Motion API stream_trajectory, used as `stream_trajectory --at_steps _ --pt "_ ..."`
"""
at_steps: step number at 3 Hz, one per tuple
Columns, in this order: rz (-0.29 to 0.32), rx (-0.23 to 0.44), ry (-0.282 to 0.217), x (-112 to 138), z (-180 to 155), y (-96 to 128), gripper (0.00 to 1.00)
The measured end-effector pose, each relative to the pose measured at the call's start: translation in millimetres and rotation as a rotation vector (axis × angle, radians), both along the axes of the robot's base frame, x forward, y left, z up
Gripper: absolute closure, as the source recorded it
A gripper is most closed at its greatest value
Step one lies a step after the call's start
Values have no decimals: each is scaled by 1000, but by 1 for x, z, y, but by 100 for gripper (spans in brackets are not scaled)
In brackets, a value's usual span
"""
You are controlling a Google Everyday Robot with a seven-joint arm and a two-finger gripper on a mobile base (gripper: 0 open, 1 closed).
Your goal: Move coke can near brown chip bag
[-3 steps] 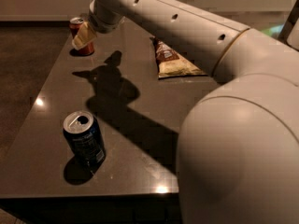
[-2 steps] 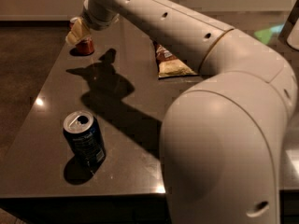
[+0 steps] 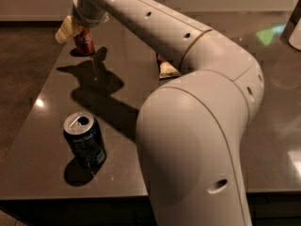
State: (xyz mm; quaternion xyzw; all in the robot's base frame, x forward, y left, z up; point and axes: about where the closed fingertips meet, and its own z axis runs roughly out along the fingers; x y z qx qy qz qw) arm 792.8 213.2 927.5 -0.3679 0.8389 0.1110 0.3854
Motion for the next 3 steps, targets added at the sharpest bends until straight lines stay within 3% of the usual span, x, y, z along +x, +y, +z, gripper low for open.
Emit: stream_trajectory --at_steps 3 --pt "-45 17 2 19 -13 21 0"
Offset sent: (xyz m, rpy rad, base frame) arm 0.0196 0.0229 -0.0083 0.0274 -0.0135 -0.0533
